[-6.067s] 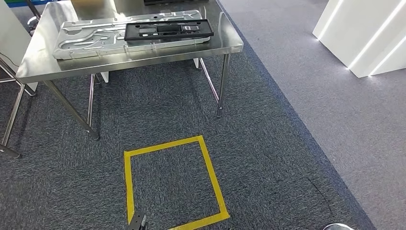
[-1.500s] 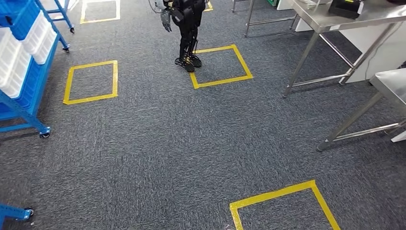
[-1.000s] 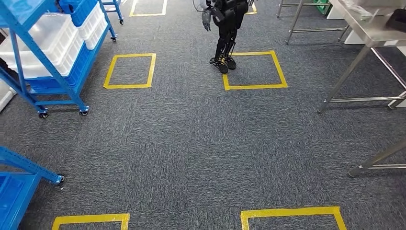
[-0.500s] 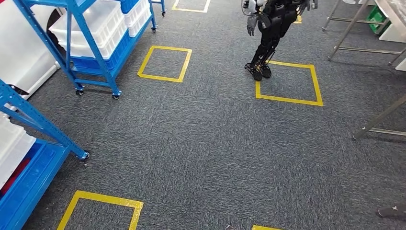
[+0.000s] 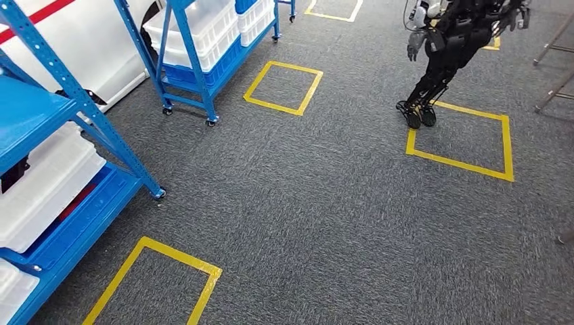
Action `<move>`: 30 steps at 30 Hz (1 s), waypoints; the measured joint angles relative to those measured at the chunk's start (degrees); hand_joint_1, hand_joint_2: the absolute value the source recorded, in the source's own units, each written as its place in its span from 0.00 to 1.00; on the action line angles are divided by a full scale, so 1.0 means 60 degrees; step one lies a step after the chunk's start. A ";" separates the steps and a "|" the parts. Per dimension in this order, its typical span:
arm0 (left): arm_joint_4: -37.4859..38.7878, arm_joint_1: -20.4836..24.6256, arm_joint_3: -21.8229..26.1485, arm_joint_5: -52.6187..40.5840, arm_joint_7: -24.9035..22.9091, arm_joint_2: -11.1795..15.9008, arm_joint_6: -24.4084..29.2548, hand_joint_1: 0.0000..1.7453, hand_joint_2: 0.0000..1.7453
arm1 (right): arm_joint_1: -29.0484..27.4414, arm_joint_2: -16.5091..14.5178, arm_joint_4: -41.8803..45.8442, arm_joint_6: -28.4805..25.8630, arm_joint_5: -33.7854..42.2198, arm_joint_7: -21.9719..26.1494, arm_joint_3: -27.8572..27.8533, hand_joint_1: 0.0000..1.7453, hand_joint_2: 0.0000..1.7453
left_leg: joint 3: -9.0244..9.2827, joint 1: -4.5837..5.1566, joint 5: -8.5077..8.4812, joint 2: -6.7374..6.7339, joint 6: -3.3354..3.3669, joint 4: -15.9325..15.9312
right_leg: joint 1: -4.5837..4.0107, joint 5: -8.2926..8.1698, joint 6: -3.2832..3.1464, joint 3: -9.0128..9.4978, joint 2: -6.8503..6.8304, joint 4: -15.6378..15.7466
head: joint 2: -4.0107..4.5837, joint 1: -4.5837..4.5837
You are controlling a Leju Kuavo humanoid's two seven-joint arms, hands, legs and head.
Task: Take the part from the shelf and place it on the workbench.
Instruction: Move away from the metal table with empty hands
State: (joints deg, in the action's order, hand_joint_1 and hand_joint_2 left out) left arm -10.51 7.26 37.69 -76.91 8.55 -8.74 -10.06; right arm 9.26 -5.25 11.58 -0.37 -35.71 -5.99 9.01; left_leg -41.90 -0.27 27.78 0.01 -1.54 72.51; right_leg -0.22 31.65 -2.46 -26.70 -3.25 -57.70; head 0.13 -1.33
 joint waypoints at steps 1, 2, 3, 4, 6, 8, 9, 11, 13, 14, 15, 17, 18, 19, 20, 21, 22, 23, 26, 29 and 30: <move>0.0000 -0.0014 -0.0033 -0.0017 0.0011 0.0006 -0.0016 0.00 0.00 | -0.0004 0.0000 0.0000 0.0000 -0.0026 -0.0001 0.0000 0.00 1.00 | 0.0363 0.0025 -0.0315 -0.0142 0.0057 -0.0699 | -0.0014 0.0037 0.0007 0.0045 -0.0119 0.0002 | 0.0000 0.0000; 0.0000 -0.0008 -0.0061 -0.0026 0.0020 0.0013 -0.0028 0.00 0.00 | -0.0009 0.0000 0.0000 0.0000 -0.0048 -0.0002 0.0000 0.00 1.00 | 0.0730 0.0093 -0.0515 -0.0401 0.0135 -0.1361 | -0.0039 0.0078 0.0029 0.0082 -0.0232 0.0005 | 0.0000 0.0000; 0.0000 0.0010 -0.0078 -0.0025 0.0029 0.0017 -0.0034 0.00 0.00 | -0.0015 0.0002 0.0000 0.0001 -0.0066 -0.0003 -0.0001 0.00 1.00 | 0.0992 0.0162 -0.0625 -0.0626 0.0227 -0.1869 | -0.0060 0.0113 0.0060 0.0106 -0.0335 0.0010 | 0.0000 0.0000; 0.0000 0.0026 -0.0089 -0.0022 0.0036 0.0022 -0.0036 0.00 0.00 | -0.0020 0.0005 0.0000 0.0002 -0.0079 -0.0005 -0.0002 0.00 1.00 | 0.1121 0.0231 -0.0625 -0.0793 0.0310 -0.2142 | -0.0079 0.0141 0.0102 0.0121 -0.0440 0.0022 | 0.0000 0.0000; 0.0000 0.0026 -0.0095 -0.0014 0.0047 0.0033 -0.0040 0.00 0.00 | -0.0010 0.0011 0.0000 0.0004 -0.0104 -0.0007 -0.0004 0.00 1.00 | 0.1134 0.0286 -0.0589 -0.0708 0.0429 -0.2257 | -0.0106 0.0178 0.0186 0.0176 -0.0657 0.0074 | 0.0000 0.0000; -0.0001 -0.0008 -0.0103 -0.0011 0.0065 0.0040 -0.0053 0.00 0.00 | 0.0008 0.0019 0.0000 0.0002 -0.0145 -0.0014 -0.0007 0.00 1.00 | 0.1207 0.0230 -0.0627 -0.0463 0.0502 -0.2394 | -0.0101 0.0312 0.0279 0.0231 -0.0510 -0.0015 | 0.0000 0.0002; -0.0002 -0.0005 -0.0112 -0.0011 0.0077 0.0040 -0.0060 0.00 0.00 | 0.0023 0.0027 0.0000 0.0002 -0.0163 -0.0015 -0.0015 0.00 1.00 | 0.1247 0.0187 -0.0653 -0.0351 0.0542 -0.2463 | -0.0093 0.0486 0.0323 0.0138 -0.0266 -0.0284 | 0.0000 0.0003; -0.0004 0.0019 -0.0148 -0.0013 0.0102 0.0036 -0.0069 0.00 0.00 | 0.0078 0.0044 0.0000 0.0013 -0.0179 -0.0005 -0.0043 0.00 1.00 | 0.1282 0.0156 -0.0674 -0.0138 0.0598 -0.2513 | -0.0054 0.1002 0.0382 -0.0380 0.0278 -0.1368 | 0.0000 0.0002; -0.0004 0.0027 -0.0191 -0.0022 0.0115 0.0033 -0.0082 0.00 0.00 | 0.0152 0.0047 0.0000 0.0046 -0.0171 0.0009 -0.0077 0.00 1.00 | 0.1292 0.0154 -0.0665 0.0106 0.0614 -0.2501 | -0.0032 0.1263 0.0425 -0.0873 0.0437 -0.2360 | 0.0000 0.0001; -0.0004 0.0019 -0.0214 -0.0029 0.0117 0.0032 -0.0089 0.00 0.00 | 0.0172 0.0047 0.0000 0.0059 -0.0167 0.0012 -0.0092 0.00 1.00 | 0.1304 0.0152 -0.0658 0.0243 0.0611 -0.2486 | -0.0023 0.1131 0.0439 -0.0923 0.0458 -0.2442 | 0.0000 0.0001; -0.0004 0.0012 -0.0236 -0.0040 0.0121 0.0032 -0.0097 0.00 0.00 | 0.0171 0.0047 0.0000 0.0070 -0.0162 0.0012 -0.0105 0.00 1.00 | 0.1317 0.0149 -0.0649 0.0390 0.0599 -0.2459 | -0.0008 0.0822 0.0447 -0.0823 0.0484 -0.2183 | 0.0000 0.0002; -0.0004 0.0008 -0.0290 -0.0076 0.0135 0.0032 -0.0110 0.00 0.00 | 0.0123 0.0047 -0.0006 0.0068 -0.0163 0.0004 -0.0120 0.00 1.00 | 0.1304 0.0145 -0.0634 0.0673 0.0536 -0.2381 | 0.0049 0.0112 0.0440 -0.0435 0.0831 -0.1147 | 0.0000 0.0003; -0.0004 0.0017 -0.0313 -0.0104 0.0142 0.0032 -0.0120 0.00 0.00 | 0.0092 0.0047 -0.0015 0.0077 -0.0162 0.0000 -0.0128 0.00 1.00 | 0.1253 0.0145 -0.0641 0.0806 0.0488 -0.2330 | 0.0074 -0.0065 0.0419 -0.0270 0.1066 -0.0671 | 0.0000 0.0004; -0.0005 0.0027 -0.0340 -0.0142 0.0149 0.0032 -0.0135 0.00 0.00 | 0.0062 0.0047 -0.0022 0.0086 -0.0161 -0.0001 -0.0135 0.00 1.00 | 0.1178 0.0137 -0.0671 0.0922 0.0426 -0.2290 | 0.0081 -0.0104 0.0373 -0.0182 0.1259 -0.0367 | 0.0000 0.0002; -0.0005 0.0026 -0.0371 -0.0183 0.0157 0.0033 -0.0155 0.00 0.00 | 0.0045 0.0046 -0.0029 0.0100 -0.0160 0.0000 -0.0142 0.00 1.00 | 0.1103 0.0122 -0.0714 0.1022 0.0365 -0.2277 | 0.0068 -0.0035 0.0318 -0.0158 0.1352 -0.0251 | 0.0000 0.0002; -0.0006 0.0013 -0.0405 -0.0219 0.0163 0.0035 -0.0176 0.00 0.00 | 0.0037 0.0042 -0.0030 0.0116 -0.0159 0.0000 -0.0147 0.00 1.00 | 0.1046 0.0105 -0.0757 0.1126 0.0301 -0.2278 | 0.0053 -0.0017 0.0254 -0.0132 0.1283 -0.0140 | 0.0000 0.0001; -0.0007 -0.0010 -0.0446 -0.0260 0.0168 0.0046 -0.0197 0.00 0.00 | 0.0035 0.0030 -0.0029 0.0123 -0.0161 -0.0001 -0.0148 0.00 1.00 | 0.1008 0.0091 -0.0778 0.1142 0.0249 -0.2287 | 0.0050 -0.0035 0.0178 -0.0117 0.1179 -0.0089 | 0.0000 0.0000; -0.0007 -0.0034 -0.0487 -0.0291 0.0171 0.0057 -0.0220 0.00 0.00 | 0.0034 0.0022 -0.0029 0.0129 -0.0167 -0.0002 -0.0150 0.00 1.00 | 0.0972 0.0099 -0.0732 0.0987 0.0205 -0.2228 | 0.0053 -0.0071 0.0113 -0.0083 0.1068 -0.0030 | 0.0000 0.0001; -0.0009 -0.0012 -0.0576 -0.0351 0.0172 0.0076 -0.0260 0.00 0.00 | -0.0006 0.0012 -0.0030 0.0135 -0.0187 -0.0004 -0.0160 0.00 1.00 | 0.0403 0.0090 -0.0090 0.0225 0.0095 -0.1017 | 0.0038 -0.0124 -0.0021 -0.0007 0.0644 0.0080 | 0.0000 0.0000; -0.0009 -0.0008 -0.0642 -0.0380 0.0171 0.0076 -0.0273 0.00 0.00 | -0.0038 0.0017 -0.0033 0.0135 -0.0207 -0.0004 -0.0189 0.00 1.00 | -0.0244 0.0005 0.0279 0.0057 0.0013 0.0339 | -0.0003 -0.0064 -0.0048 0.0022 0.0186 0.0080 | 0.0000 0.0000; -0.0008 -0.0023 -0.0658 -0.0381 0.0171 0.0077 -0.0281 0.00 0.00 | -0.0045 0.0018 -0.0033 0.0135 -0.0214 -0.0005 -0.0198 0.00 1.00 | -0.0136 -0.0009 0.0079 0.0026 0.0010 0.0152 | -0.0008 -0.0027 -0.0043 0.0061 0.0050 0.0080 | 0.0000 0.0000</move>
State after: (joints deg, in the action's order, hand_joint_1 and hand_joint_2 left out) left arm -10.56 7.12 33.74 -79.20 9.57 -8.27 -11.74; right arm 8.99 -5.14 11.39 0.44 -36.99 -6.02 7.82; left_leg -42.72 -0.32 28.25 0.17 -1.48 73.42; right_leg -0.27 31.48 -2.72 -26.33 -2.95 -57.22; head 0.13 -1.33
